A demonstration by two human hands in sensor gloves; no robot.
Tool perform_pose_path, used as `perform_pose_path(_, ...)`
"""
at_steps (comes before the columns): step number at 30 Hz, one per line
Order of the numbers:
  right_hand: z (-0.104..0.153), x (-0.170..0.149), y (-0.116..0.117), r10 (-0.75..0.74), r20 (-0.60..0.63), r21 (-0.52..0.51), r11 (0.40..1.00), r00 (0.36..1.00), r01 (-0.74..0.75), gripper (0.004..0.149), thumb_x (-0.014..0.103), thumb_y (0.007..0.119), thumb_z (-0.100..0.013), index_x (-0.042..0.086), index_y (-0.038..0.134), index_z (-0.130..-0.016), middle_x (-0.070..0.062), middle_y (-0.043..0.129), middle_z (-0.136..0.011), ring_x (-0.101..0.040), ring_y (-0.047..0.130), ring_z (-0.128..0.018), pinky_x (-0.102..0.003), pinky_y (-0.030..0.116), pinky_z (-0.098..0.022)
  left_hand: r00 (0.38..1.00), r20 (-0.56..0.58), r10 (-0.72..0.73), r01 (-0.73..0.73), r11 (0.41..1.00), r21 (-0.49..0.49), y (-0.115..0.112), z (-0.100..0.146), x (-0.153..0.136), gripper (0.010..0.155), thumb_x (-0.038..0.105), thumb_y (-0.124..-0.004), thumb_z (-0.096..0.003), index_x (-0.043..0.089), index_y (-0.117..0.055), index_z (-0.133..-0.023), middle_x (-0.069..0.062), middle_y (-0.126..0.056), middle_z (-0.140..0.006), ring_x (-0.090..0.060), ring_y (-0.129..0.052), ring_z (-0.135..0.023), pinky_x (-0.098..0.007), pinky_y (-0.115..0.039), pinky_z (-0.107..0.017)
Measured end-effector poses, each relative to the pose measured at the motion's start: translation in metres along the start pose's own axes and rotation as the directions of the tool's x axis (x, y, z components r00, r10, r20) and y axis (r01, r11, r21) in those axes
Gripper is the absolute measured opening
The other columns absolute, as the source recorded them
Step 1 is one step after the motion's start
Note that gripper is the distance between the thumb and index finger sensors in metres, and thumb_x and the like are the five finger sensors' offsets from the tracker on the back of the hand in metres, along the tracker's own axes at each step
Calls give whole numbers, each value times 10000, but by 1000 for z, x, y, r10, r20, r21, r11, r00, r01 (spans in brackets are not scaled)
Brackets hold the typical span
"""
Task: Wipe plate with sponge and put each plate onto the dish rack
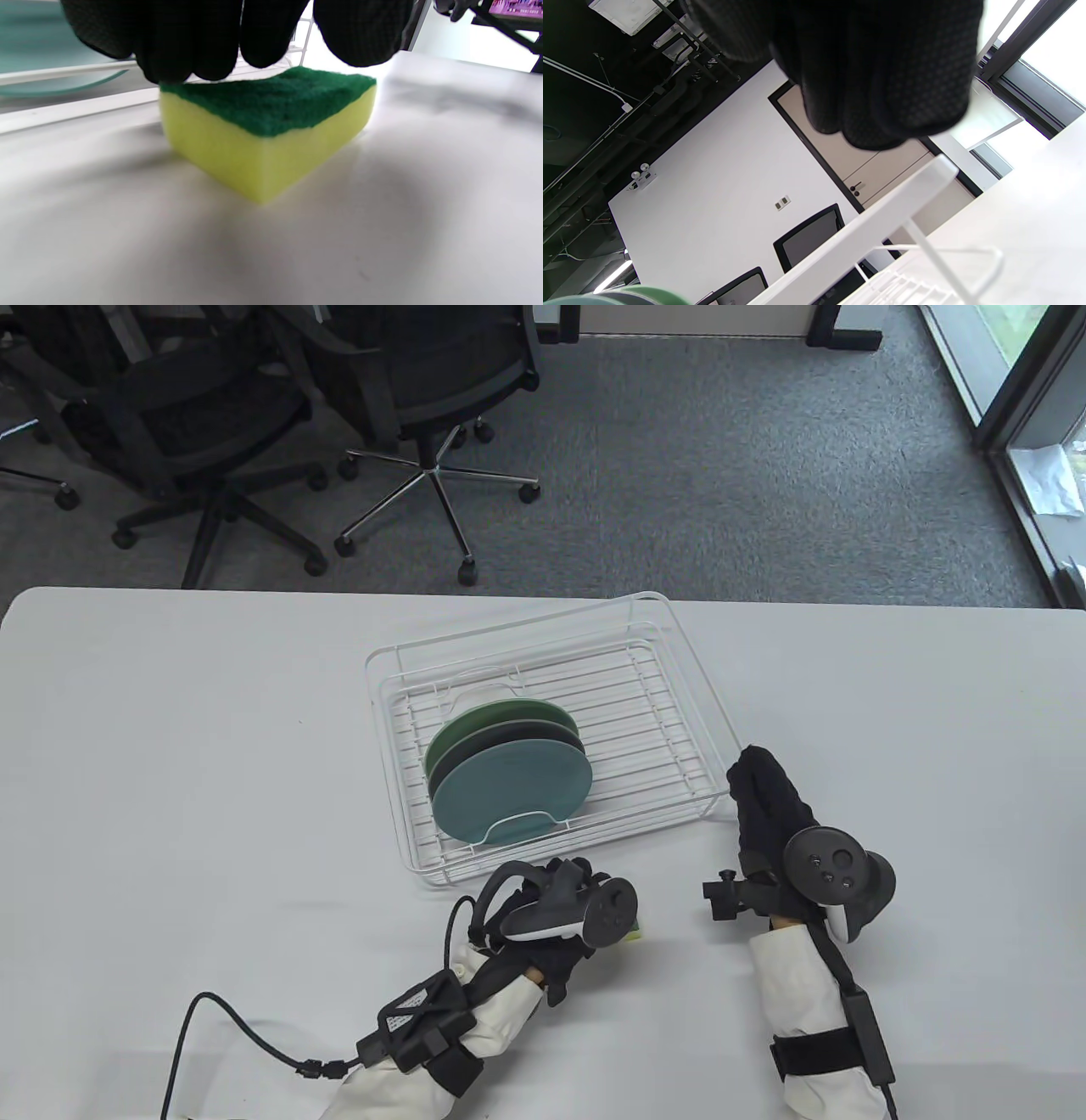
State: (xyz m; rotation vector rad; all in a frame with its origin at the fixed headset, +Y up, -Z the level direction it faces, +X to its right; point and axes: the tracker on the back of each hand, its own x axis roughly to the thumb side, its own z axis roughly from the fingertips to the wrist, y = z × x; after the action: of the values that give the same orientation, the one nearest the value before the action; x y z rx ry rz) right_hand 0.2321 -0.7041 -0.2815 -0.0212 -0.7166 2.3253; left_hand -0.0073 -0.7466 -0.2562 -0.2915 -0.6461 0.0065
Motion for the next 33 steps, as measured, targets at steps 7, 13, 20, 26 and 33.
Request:
perform_pose_path(7, 0, 0, 0, -1, 1, 3, 1000, 1000, 1, 434, 290, 662, -619, 38, 709, -969, -215, 915, -790, -383, 965, -581, -400, 892, -403, 998, 2, 58, -58, 998, -6, 6, 3, -3, 680, 451, -734, -533, 60, -689, -1088, -332, -699, -1091, -549, -779, -922, -655, -686, -661)
perform_pose_path(13, 0, 4, -1, 13, 21, 10, 1000, 1000, -13, 444, 292, 655, -622, 32, 696, -980, -230, 900, -809, -402, 951, -602, -421, 880, -425, 996, 11, 92, -92, 996, -5, 18, 8, -5, 697, 451, -700, -551, 39, -656, -1111, -338, -693, -1098, -558, -780, -924, -658, -688, -659)
perform_pose_path(20, 3, 34, -3, 164, 184, 41, 984, 969, -174, 459, 224, 619, -626, 12, 619, -1033, -275, 805, -916, -473, 855, -735, -513, 803, -530, 992, 54, 115, -125, 959, 255, 60, 40, -9, 661, 459, -671, -563, 64, -674, -1093, -246, -812, -1023, -463, -889, -851, -586, -774, -608)
perform_pose_path(26, 15, 59, 4, 302, 366, 62, 936, 880, -347, 543, 290, 595, -643, 30, 513, -1113, -305, 625, -1076, -575, 510, -952, -624, 541, -691, 997, -49, 52, -23, 879, 477, 74, 77, -41, 705, 442, -632, -584, 38, -545, -1156, -270, -783, -1047, -474, -896, -851, -588, -781, -606)
perform_pose_path(33, 26, 64, 13, 443, 463, 66, 847, 768, -528, 669, 424, 533, -647, 73, 320, -1175, -268, 342, -1201, -526, 122, -1007, -657, 213, -704, 972, -235, -15, 147, 820, 554, 65, 111, -92, 813, 497, -598, -580, 32, -363, -1204, -368, -501, -1180, -635, -605, -1008, -717, -606, -682)
